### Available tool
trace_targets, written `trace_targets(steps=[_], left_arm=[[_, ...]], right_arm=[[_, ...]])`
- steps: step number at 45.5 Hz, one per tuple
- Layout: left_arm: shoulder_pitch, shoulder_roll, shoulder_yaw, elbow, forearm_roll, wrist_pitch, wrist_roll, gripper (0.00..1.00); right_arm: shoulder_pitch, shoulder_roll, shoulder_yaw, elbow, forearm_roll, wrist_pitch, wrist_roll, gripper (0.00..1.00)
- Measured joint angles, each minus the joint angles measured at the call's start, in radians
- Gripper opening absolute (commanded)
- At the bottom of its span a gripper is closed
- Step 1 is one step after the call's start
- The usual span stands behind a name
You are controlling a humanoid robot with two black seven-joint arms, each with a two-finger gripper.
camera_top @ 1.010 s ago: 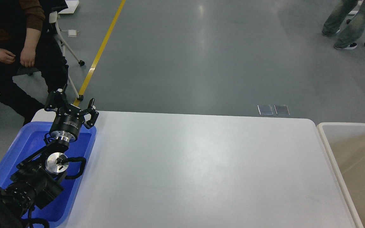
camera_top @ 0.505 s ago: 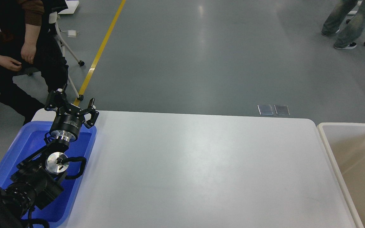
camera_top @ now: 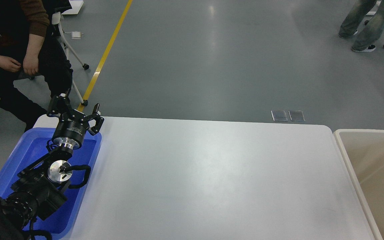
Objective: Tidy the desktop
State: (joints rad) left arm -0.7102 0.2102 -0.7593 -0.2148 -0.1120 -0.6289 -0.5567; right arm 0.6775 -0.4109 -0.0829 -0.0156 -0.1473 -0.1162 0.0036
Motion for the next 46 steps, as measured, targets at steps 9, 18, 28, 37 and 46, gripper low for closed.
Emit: trace_targets(steps=[9,18,28,37,46], left_arm=[[0.0,0.0,0.0,0.0,0.0,0.0,0.0,1.0],[0.0,0.0,0.0,0.0,0.0,0.0,0.0,1.0],[0.0,0.0,0.0,0.0,0.0,0.0,0.0,1.0],[0.0,0.0,0.0,0.0,0.0,0.0,0.0,1.0],[0.0,0.0,0.0,0.0,0.0,0.0,0.0,1.0]], right_arm=[[-0.002,0.003,0.0,0.0,0.0,-0.003,0.004,0.99],[-0.002,0.002,-0.006,0.009,-0.002,0.0,0.005,1.0],[0.013,-0.003,-0.005,0.034,-0.005,0.006,0.006,1.0],[0.067,-0.068,0.048,0.14,-0.005,0.005,0.008,1.0],[0.163,-0.15,0.22,0.257,-0.004,0.012,0.01,1.0]])
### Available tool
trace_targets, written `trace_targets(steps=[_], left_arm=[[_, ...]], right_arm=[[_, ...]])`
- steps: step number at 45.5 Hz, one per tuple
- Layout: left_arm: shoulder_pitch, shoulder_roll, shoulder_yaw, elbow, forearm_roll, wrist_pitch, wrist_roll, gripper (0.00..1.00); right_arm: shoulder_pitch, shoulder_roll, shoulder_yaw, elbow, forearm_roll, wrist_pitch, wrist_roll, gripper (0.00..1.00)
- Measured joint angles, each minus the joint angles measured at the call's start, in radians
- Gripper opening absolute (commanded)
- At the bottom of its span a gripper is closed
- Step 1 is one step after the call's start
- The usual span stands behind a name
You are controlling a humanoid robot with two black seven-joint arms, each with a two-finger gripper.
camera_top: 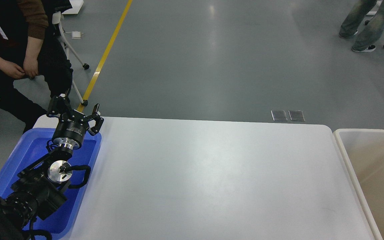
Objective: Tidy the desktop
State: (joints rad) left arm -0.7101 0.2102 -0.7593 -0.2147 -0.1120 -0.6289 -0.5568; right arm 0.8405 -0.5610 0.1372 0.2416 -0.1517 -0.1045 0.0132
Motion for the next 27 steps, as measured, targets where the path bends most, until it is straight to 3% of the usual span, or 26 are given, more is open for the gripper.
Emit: trace_targets(steps=[10,21,27], left_arm=[[0.0,0.0,0.0,0.0,0.0,0.0,0.0,1.0],[0.0,0.0,0.0,0.0,0.0,0.0,0.0,1.0],[0.0,0.0,0.0,0.0,0.0,0.0,0.0,1.0]], right_arm=[[0.123,-0.035,0.154,0.087,0.0,0.004,0.001,1.0],[0.207,-0.05,0.444,0.213,-0.004,0.01,0.005,1.0],[0.215,-0.061,0.556,0.309,-0.008,0.026,0.071,1.0]])
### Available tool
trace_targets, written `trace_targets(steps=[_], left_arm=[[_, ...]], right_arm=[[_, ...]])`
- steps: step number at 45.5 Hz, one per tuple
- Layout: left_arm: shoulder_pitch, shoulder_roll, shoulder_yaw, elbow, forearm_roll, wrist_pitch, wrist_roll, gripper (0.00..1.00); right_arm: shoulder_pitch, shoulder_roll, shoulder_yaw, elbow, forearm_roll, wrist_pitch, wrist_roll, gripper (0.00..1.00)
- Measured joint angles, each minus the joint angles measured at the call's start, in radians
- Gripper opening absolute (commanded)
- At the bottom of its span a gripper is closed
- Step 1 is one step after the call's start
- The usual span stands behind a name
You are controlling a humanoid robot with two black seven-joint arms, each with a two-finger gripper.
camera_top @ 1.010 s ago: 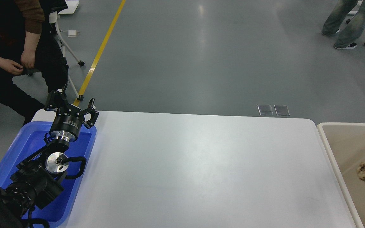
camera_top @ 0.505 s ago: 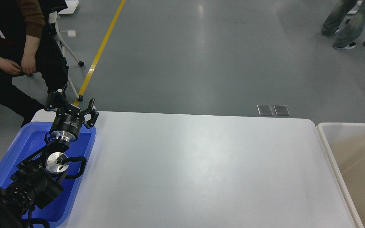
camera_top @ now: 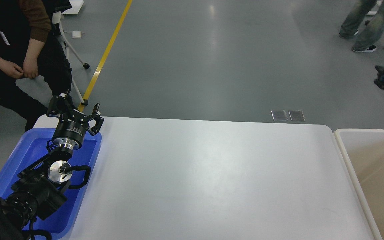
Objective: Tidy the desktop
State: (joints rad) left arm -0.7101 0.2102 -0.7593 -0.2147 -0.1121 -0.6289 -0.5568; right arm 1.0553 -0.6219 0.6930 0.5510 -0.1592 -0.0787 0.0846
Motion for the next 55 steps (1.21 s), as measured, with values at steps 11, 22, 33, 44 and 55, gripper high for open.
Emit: trace_targets(steps=[11,22,33,44,55], left_arm=[[0.0,0.0,0.0,0.0,0.0,0.0,0.0,1.0],[0.0,0.0,0.0,0.0,0.0,0.0,0.0,1.0],[0.0,0.0,0.0,0.0,0.0,0.0,0.0,1.0],[0.0,0.0,0.0,0.0,0.0,0.0,0.0,1.0],[0.0,0.0,0.0,0.0,0.0,0.0,0.0,1.0]], right_arm=[[-0.093,0.007,0.094,0.139,-0.019,0.042,0.309,1.0],[-0.272,0.098,0.124,0.203,-0.029,0.058,0.427,1.0],[-0.408,0.197,0.135,0.222,-0.033,0.065,0.469,1.0],[-0.466,0.241,0.14,0.224,-0.033,0.067,0.482,1.0],[-0.489,0.262,0.148,0.209,-0.031,0.067,0.486,1.0]])
